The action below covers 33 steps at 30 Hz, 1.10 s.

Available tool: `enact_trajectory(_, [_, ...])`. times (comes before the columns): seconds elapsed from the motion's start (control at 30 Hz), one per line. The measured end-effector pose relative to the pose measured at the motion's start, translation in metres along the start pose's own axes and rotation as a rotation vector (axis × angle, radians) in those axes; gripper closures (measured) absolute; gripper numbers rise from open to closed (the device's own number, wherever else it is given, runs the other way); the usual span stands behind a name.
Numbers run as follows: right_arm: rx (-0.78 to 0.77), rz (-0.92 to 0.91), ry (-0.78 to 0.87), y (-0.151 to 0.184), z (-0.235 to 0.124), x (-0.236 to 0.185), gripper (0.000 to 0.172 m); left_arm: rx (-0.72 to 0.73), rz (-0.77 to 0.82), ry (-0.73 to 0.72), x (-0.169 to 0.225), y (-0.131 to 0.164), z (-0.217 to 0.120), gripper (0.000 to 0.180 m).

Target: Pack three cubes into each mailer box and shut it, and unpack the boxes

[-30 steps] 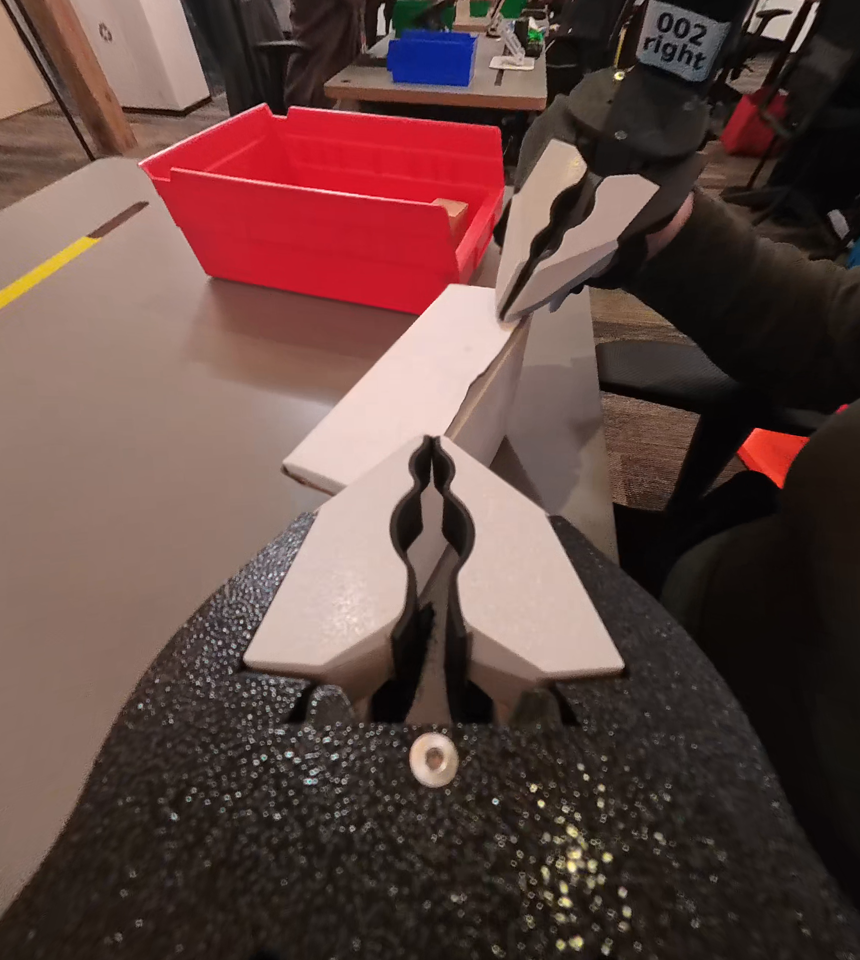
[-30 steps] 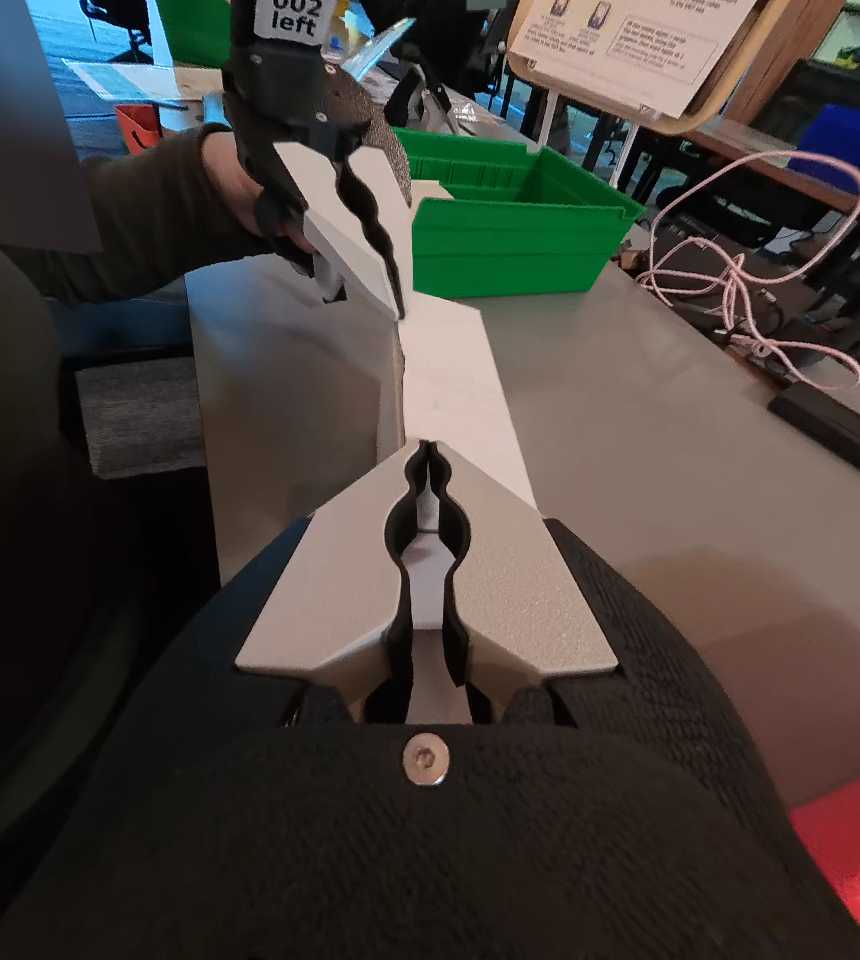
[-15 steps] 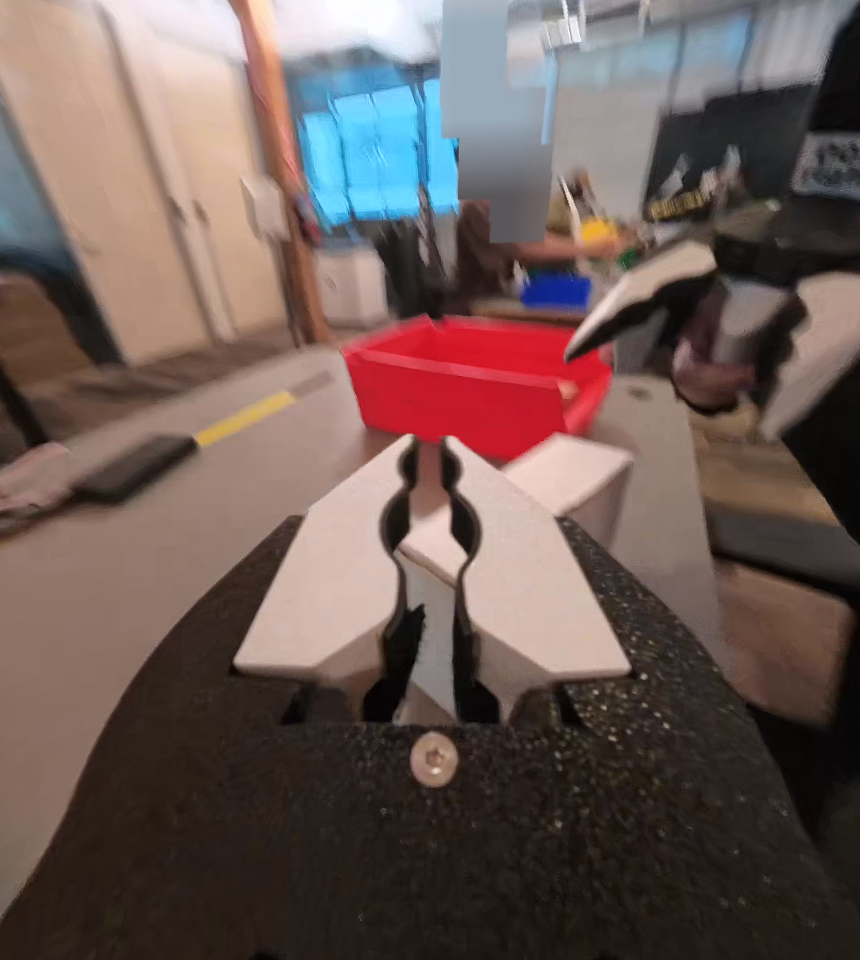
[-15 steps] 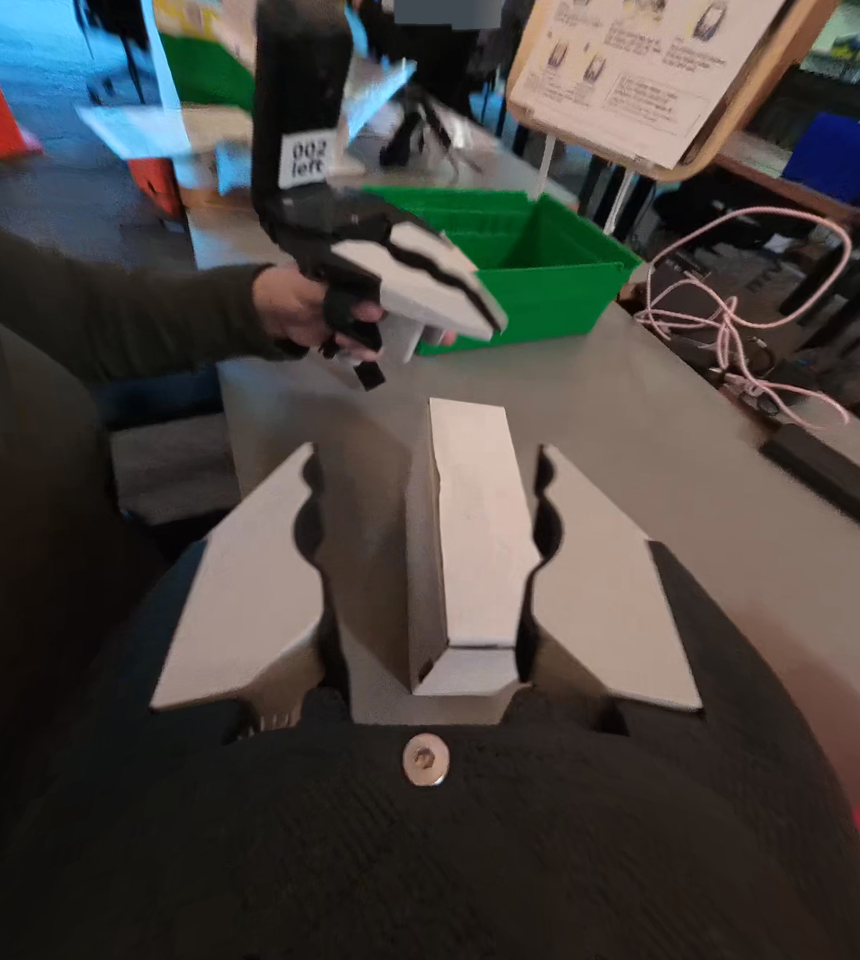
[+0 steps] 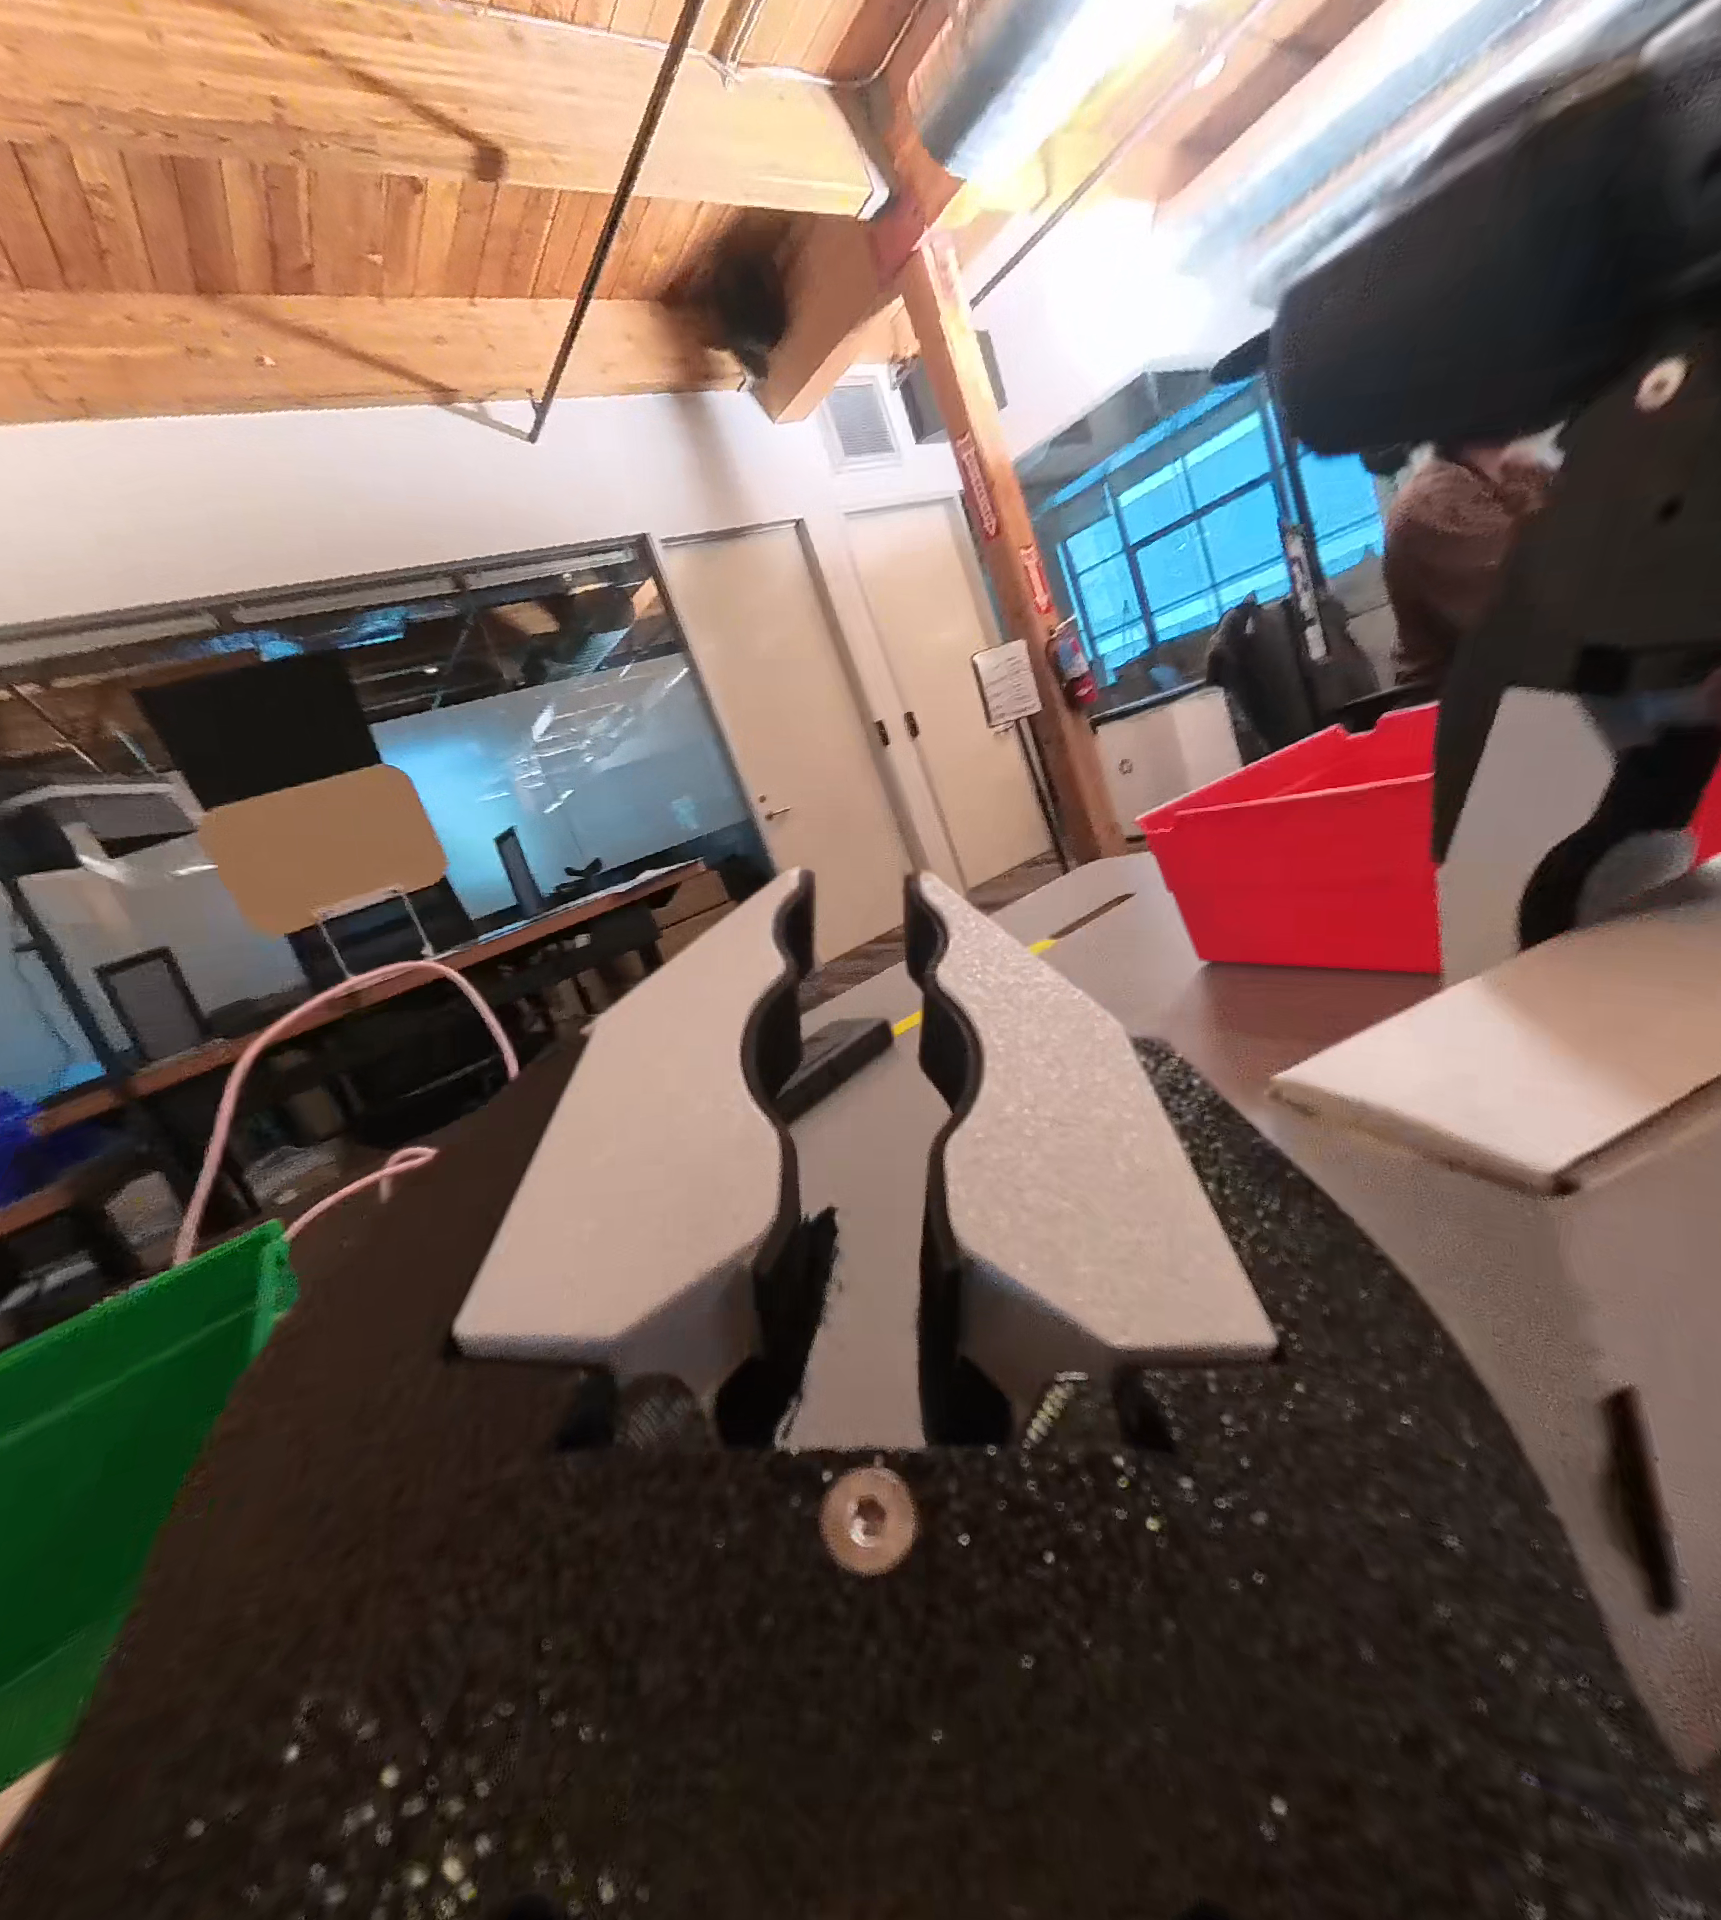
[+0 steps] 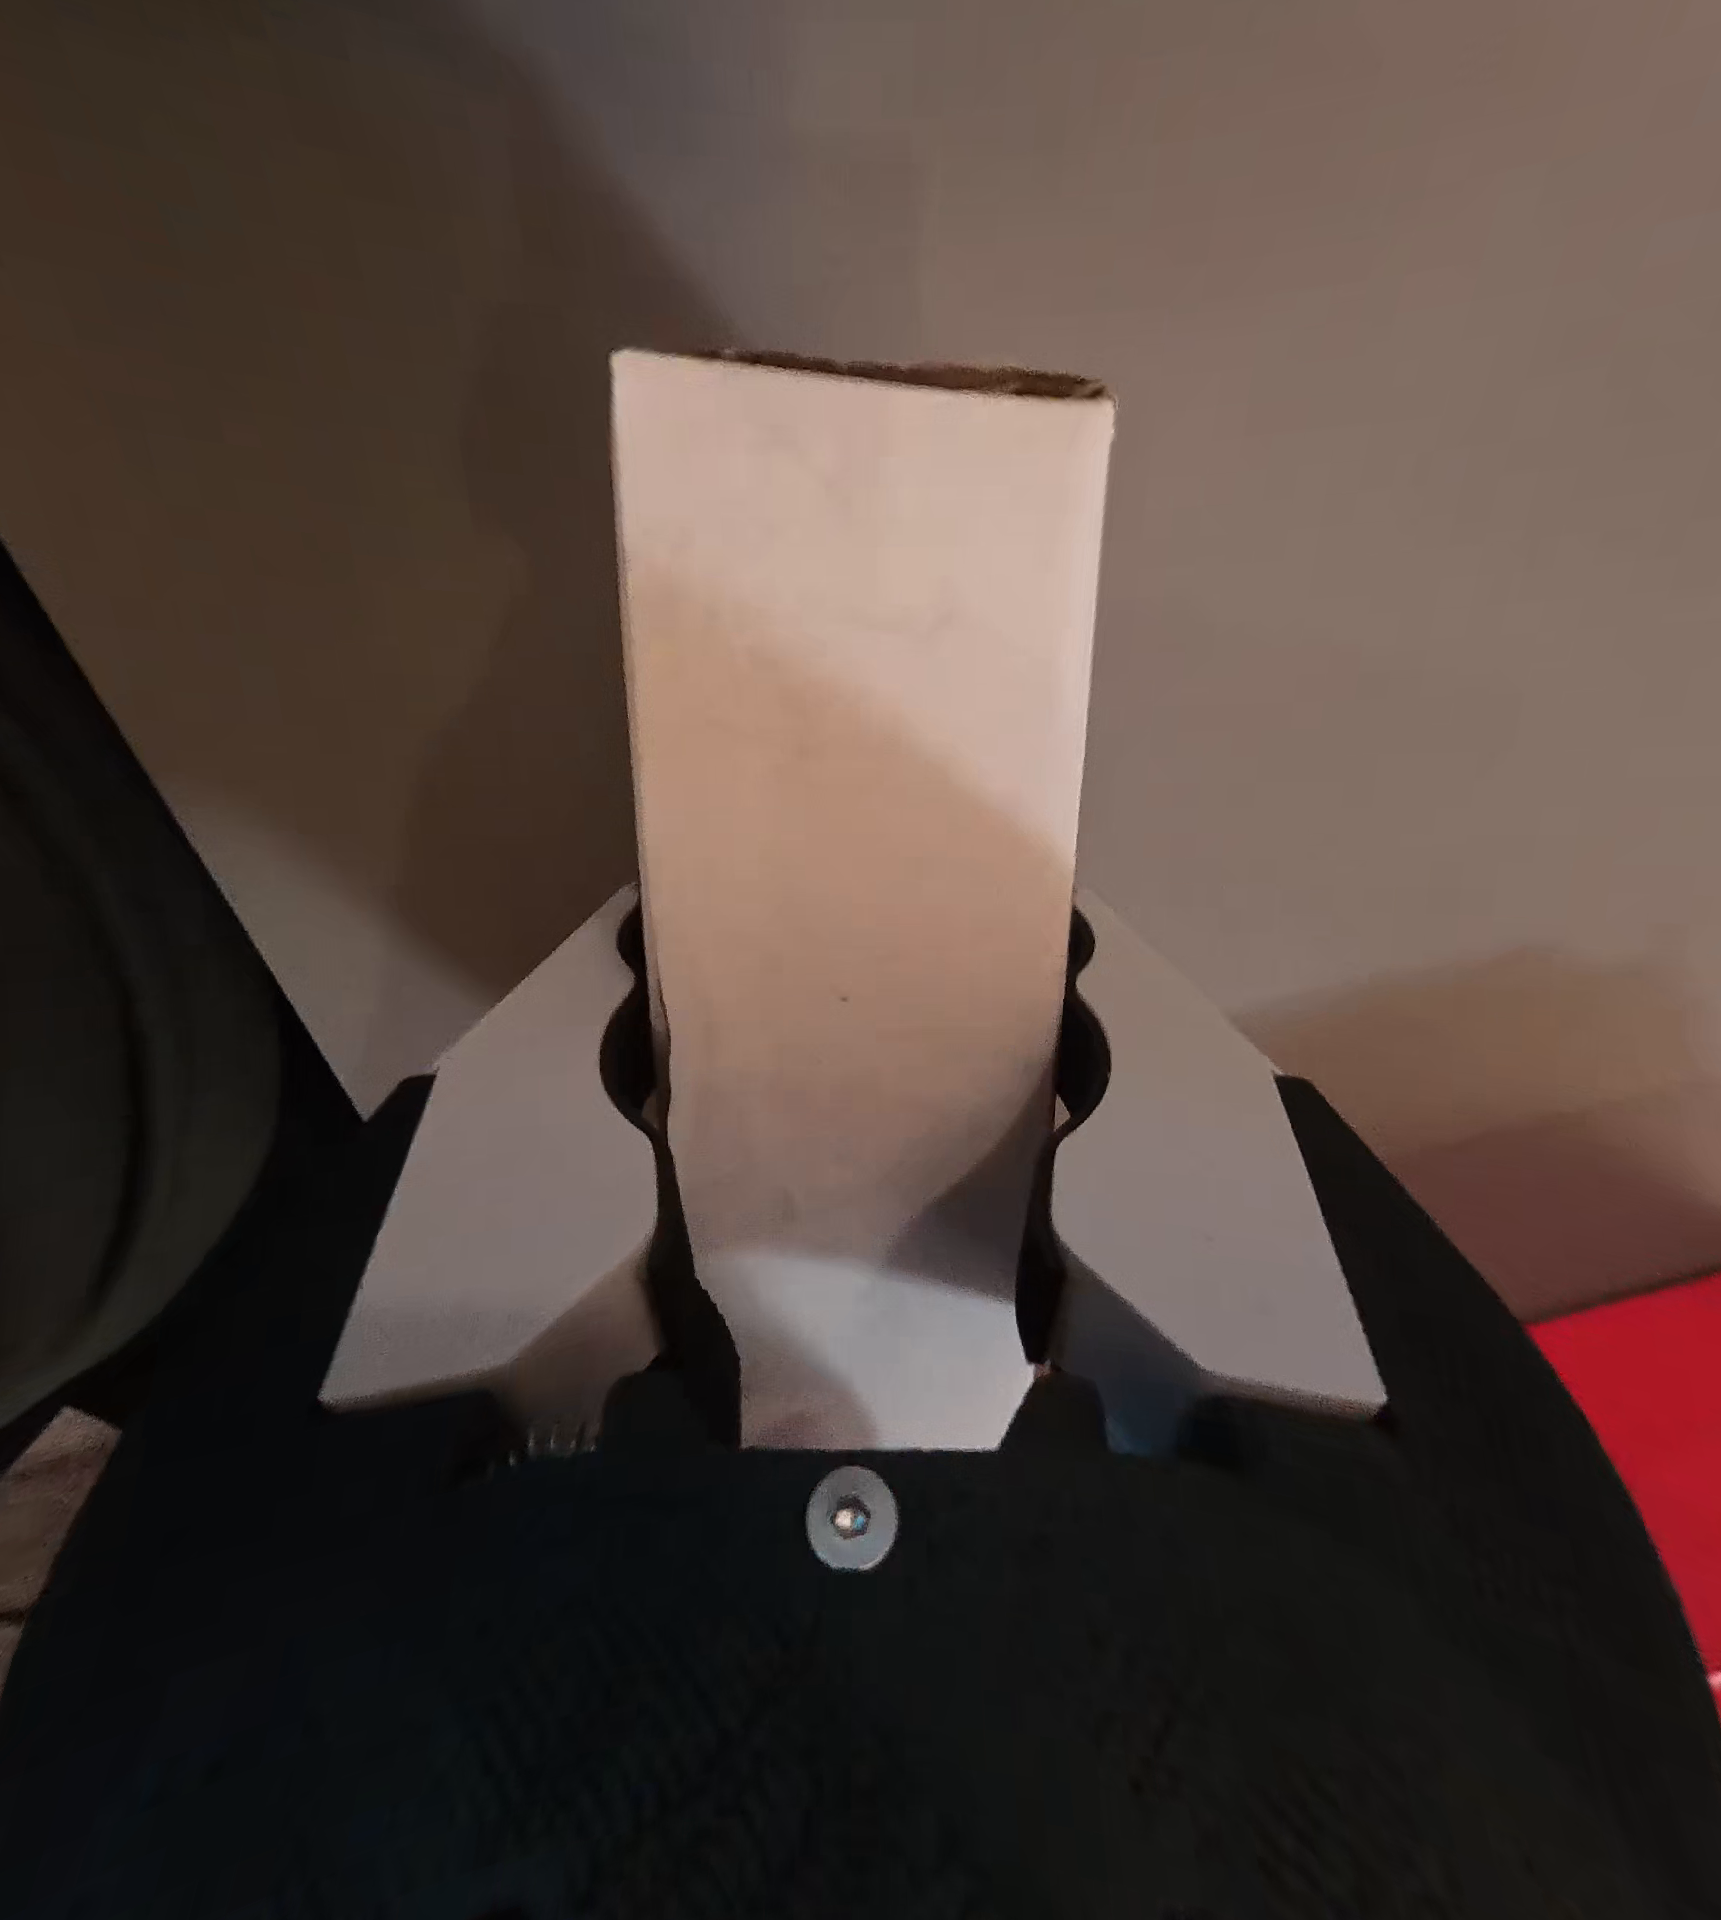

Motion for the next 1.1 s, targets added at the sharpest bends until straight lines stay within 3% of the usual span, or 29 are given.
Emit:
enact_trajectory(0.1, [0.025,-0.064,0.013,0.0,-0.005,-0.005,0.096,0.015,-0.037,0.021,0.003,0.003,-0.006,0.165])
enact_trajectory(0.2, [0.117,-0.145,0.151,-0.003,-0.036,0.007,0.097,0.006,-0.121,0.026,0.006,0.008,-0.005,0.165])
enact_trajectory(0.33, [0.316,-0.19,0.585,-0.002,-0.145,0.062,0.097,-0.021,-0.171,0.047,0.012,0.018,-0.002,0.166])
enact_trajectory(0.4, [0.35,-0.206,0.822,0.019,-0.201,0.097,0.097,-0.045,-0.185,0.072,0.018,0.025,0.001,0.166])
enact_trajectory(0.47, [0.287,-0.236,0.935,0.052,-0.225,0.131,0.097,-0.061,-0.178,0.1,0.024,0.029,0.003,0.166])
enact_trajectory(0.6, [-0.044,-0.247,0.909,0.149,-0.194,0.203,0.097,-0.086,-0.146,0.128,0.031,0.033,0.003,0.167])
enact_trajectory(0.7, [-0.167,-0.338,0.838,0.197,-0.156,0.233,0.097,-0.089,-0.136,0.135,0.032,0.034,0.003,0.169])
enact_trajectory(0.93, [-0.195,-0.574,0.797,0.216,-0.098,0.271,0.097,-0.143,-0.141,0.147,0.03,0.043,0.002,0.172])
enact_trajectory(1.03, [-0.158,-0.472,0.677,0.223,-0.076,0.266,0.095,-0.142,-0.104,0.162,0.031,0.039,0.001,0.174])
enact_trajectory(1.1, [-0.139,-0.339,0.581,0.227,-0.072,0.259,0.07,-0.139,-0.079,0.169,0.032,0.036,0.0,0.174])
Point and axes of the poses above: each gripper's, where its closed fingertips meet, z out along the fingers, y out of its underside, x = y × z across the jaws, the point moved 2 cm from there along -z, back along the fingers, and after that the axes turned 10 degrees about x, right-handed, at the moved point
